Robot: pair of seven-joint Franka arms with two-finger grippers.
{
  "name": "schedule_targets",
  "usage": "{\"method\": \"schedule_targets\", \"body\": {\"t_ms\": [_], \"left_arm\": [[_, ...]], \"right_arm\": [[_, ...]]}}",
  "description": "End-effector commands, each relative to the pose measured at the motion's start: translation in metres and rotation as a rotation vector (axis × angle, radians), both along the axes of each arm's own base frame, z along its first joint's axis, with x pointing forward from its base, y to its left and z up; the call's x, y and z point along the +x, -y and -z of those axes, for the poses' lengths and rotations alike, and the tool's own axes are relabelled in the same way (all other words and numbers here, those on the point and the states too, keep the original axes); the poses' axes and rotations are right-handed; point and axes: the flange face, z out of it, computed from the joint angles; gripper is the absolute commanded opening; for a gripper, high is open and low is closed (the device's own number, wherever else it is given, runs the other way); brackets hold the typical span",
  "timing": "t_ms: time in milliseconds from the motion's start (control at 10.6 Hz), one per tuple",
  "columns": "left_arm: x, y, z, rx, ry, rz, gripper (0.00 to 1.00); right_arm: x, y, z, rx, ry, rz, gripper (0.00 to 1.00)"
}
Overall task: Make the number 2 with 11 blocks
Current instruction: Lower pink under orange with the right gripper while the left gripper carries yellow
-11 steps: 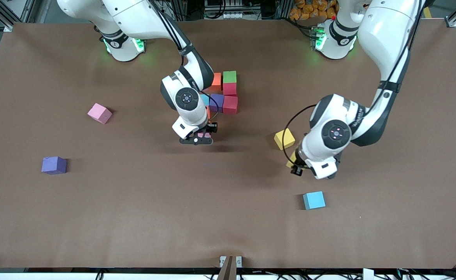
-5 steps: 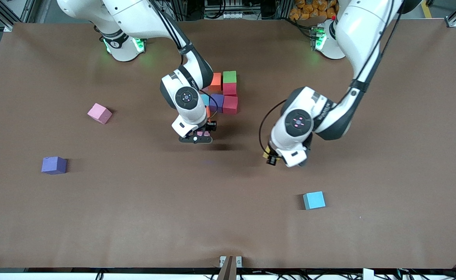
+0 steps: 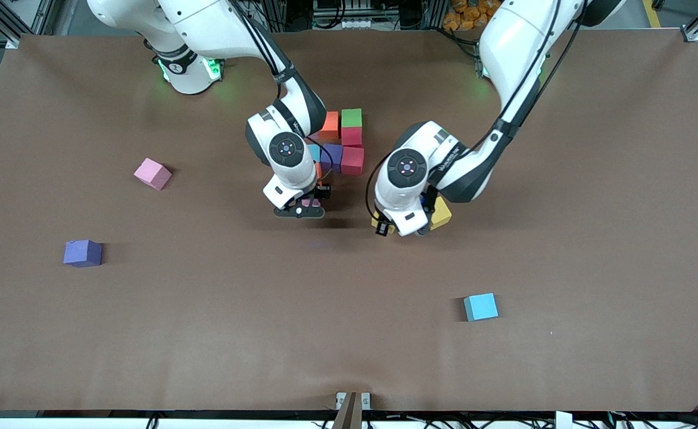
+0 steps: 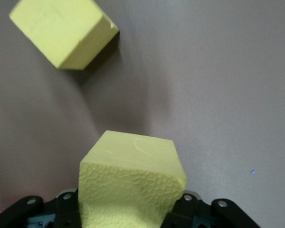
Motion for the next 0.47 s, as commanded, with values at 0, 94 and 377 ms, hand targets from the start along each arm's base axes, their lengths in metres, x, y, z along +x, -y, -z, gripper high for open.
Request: {"method": "schedule_targets", "body": {"t_ms": [0, 94, 377], "left_arm": [[0.002, 0.003, 0.004, -0.02, 0.01, -0.066, 0.03], [0.002, 0.003, 0.004, -0.022, 0.012, -0.089, 0.03], [0.001, 0.004, 0.015, -0.012, 0.001, -0.179, 0.03]], "right_arm": [[-0.01, -0.001, -0.007, 0.01, 0.002, 0.008, 0.38], [-0.011, -0.002, -0.007, 0.01, 0.002, 0.005, 0.38], [-0.014, -0.006, -0.007, 0.01, 0.002, -0.001, 0.38]]}}
